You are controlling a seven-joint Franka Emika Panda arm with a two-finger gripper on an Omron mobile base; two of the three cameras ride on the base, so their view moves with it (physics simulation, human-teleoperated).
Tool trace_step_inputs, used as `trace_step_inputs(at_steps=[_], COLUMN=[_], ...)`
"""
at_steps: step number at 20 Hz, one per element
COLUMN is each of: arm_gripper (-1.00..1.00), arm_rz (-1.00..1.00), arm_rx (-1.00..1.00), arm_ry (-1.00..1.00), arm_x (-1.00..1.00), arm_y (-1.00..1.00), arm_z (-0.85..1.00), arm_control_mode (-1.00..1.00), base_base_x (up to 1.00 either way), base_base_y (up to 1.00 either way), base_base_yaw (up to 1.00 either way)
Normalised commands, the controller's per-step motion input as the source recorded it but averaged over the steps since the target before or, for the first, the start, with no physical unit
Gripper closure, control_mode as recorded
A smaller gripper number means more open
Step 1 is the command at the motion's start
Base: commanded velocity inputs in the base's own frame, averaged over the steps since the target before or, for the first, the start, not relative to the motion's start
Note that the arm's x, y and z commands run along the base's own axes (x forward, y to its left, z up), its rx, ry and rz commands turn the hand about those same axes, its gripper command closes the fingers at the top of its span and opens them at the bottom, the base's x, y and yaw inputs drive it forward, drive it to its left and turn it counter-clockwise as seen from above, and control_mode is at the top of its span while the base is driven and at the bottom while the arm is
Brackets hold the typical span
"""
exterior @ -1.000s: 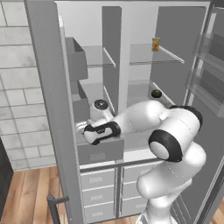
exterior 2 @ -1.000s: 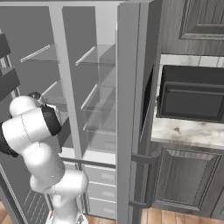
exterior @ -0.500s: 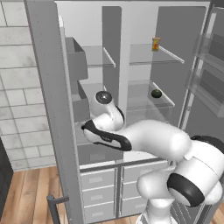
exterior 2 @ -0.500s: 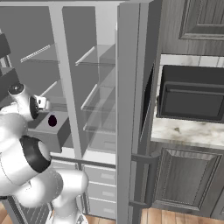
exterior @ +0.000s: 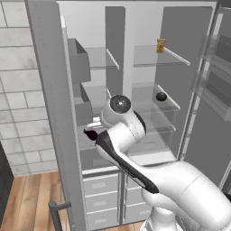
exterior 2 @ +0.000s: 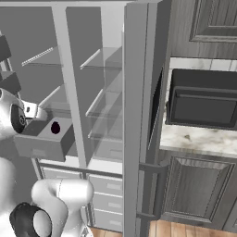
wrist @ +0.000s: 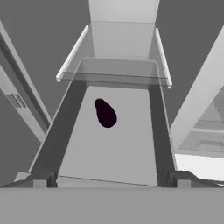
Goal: Take the squash and eggplant from the fridge shelf and place them in the freezer drawer to begin freezing them.
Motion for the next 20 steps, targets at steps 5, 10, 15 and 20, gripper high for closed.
trace_step_inputs(at_steps=[5, 10, 15, 20], arm_gripper=[-1.0, -1.0, -1.0, -1.0], arm_rz=[-0.17, -0.25, -0.26, -0.19], arm_rx=[0.0, 0.0, 0.01, 0.06], arm_ry=[0.0, 0.0, 0.13, 0.17], arm_x=[-0.43, -0.08, 0.16, 0.32], arm_y=[-0.98, -1.0, -0.98, -0.91], arm_z=[0.23, 0.22, 0.26, 0.35], arm_control_mode=[-1.0, -1.0, -1.0, -1.0], base_base_x=[0.0, 0.0, 0.0, 0.0], base_base_y=[0.0, 0.0, 0.0, 0.0], base_base_yaw=[0.0, 0.0, 0.0, 0.0])
